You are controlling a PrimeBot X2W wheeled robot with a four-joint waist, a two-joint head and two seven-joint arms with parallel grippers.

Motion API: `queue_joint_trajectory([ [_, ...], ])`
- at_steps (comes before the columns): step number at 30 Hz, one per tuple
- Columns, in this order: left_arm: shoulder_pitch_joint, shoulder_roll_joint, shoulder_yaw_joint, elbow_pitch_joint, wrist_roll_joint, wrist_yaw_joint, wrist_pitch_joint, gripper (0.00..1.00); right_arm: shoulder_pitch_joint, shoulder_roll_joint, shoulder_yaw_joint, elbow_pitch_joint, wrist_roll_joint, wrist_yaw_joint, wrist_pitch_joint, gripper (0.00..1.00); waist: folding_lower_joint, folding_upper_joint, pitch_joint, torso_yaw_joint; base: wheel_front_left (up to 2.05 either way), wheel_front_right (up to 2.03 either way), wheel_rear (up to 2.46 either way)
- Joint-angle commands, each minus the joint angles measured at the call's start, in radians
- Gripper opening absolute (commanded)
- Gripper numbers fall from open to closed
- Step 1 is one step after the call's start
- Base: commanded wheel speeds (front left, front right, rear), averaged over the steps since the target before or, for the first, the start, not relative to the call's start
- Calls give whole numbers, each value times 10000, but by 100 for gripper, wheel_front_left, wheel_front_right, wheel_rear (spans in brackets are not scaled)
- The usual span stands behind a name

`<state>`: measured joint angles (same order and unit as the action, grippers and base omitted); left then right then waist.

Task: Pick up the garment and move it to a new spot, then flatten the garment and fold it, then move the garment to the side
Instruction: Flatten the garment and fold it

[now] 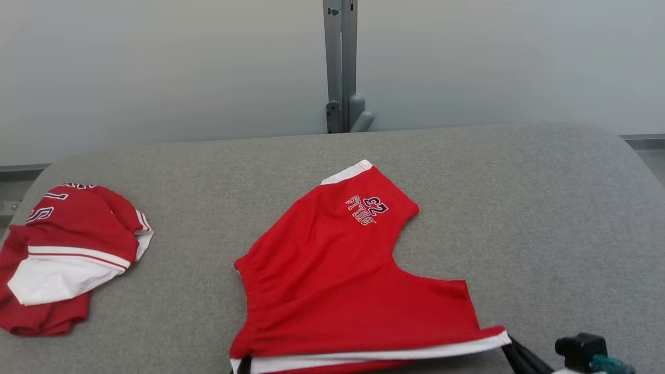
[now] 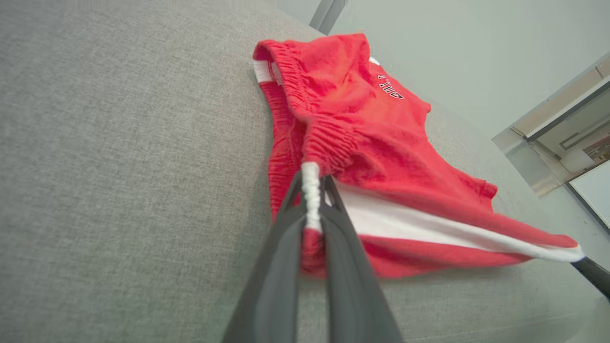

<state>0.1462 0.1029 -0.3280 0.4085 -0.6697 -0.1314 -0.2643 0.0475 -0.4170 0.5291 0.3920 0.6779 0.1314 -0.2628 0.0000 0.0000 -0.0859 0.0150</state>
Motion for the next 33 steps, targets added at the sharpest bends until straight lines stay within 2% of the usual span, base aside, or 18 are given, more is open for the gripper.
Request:
queue_joint_trajectory([
  [1,-237,-13,33,-151,109,19,1,0,-314,-12,-92,-73,-158,-14,-28,0,0,0,255,224,0,0,0],
  [6,-1139,-109,30,-780,-89,19,1,0,-1894,7,-348,143,-672,-13,-28,0,0,0,929,761,0,0,0],
  [11,-2568,-335,31,-886,-428,19,1,0,-4309,46,-10,772,-1230,-13,194,0,0,0,2131,1400,0,0,0],
  [19,-4636,-517,-210,-253,-971,19,1,0,-8016,167,410,2867,-1972,-14,908,0,0,0,3840,2323,0,0,0],
  [26,-5926,-517,-681,132,-1569,19,1,0,-10188,347,692,4712,-2480,-14,1007,0,0,0,4932,2908,0,0,0],
  [27,-6057,-519,-811,215,-1694,19,1,17,-10417,389,709,4978,-2524,-14,986,0,0,0,5031,2958,0,0,0],
  [28,-6057,-519,-811,215,-1694,19,1,17,-10417,389,709,4978,-2524,-14,986,0,0,0,5031,2958,0,0,0],
  [29,-6189,-521,-954,302,-1834,19,1,61,-10615,441,698,5232,-2585,-14,915,0,0,0,5116,2998,0,0,0],
  [30,-6311,-520,-1118,371,-1903,19,1,100,-10768,522,715,5473,-2611,-14,871,54,0,0,5189,3021,0,0,0],
  [31,-6419,-513,-1187,410,-1984,19,1,100,-10864,638,685,5712,-2533,-14,829,100,0,0,5243,3041,0,0,0],
  [33,-6543,-510,-1295,494,-1933,19,1,100,-11051,802,714,6023,-2520,-14,626,100,0,0,5294,3039,0,0,0],
])
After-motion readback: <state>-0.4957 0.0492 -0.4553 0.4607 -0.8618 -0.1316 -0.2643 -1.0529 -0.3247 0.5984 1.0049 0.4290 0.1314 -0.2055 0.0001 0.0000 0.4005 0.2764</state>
